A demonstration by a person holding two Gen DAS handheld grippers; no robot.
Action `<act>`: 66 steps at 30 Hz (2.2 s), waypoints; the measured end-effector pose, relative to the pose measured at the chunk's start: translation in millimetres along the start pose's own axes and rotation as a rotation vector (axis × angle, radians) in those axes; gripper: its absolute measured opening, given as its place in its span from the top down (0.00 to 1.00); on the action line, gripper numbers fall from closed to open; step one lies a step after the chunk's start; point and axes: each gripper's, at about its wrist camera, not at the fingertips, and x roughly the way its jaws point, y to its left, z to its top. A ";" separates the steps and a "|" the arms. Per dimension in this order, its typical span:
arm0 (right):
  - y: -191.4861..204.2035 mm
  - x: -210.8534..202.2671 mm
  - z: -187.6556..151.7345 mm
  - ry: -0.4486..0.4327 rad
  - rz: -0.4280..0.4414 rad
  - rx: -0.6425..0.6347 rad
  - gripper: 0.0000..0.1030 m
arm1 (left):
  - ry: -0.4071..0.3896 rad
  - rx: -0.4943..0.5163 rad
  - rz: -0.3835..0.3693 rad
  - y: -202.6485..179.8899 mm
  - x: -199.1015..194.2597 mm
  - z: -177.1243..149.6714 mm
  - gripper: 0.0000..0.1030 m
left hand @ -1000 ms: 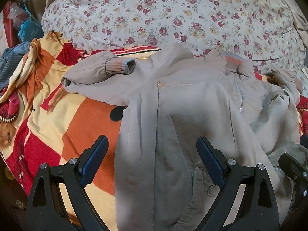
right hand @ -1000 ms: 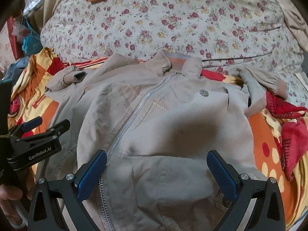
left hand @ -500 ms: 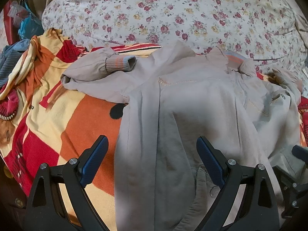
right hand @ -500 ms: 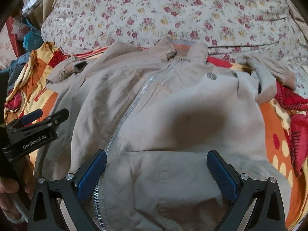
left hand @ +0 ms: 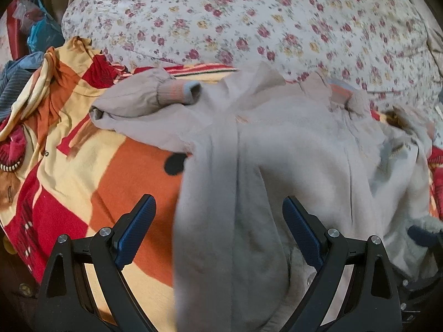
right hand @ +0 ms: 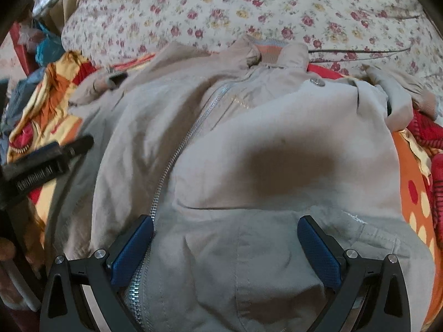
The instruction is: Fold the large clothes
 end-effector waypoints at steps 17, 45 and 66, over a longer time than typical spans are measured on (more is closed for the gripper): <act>7.4 -36.4 20.8 -0.097 0.100 0.029 0.00 | -0.014 -0.065 0.136 69.2 66.1 103.4 0.10; -38.4 -54.0 21.1 -0.183 0.122 0.156 0.00 | -0.097 -0.096 -0.173 41.5 12.0 138.7 0.96; 68.5 -17.0 83.8 -0.138 0.224 -0.161 0.00 | -0.012 -0.393 0.002 123.7 38.3 86.9 0.38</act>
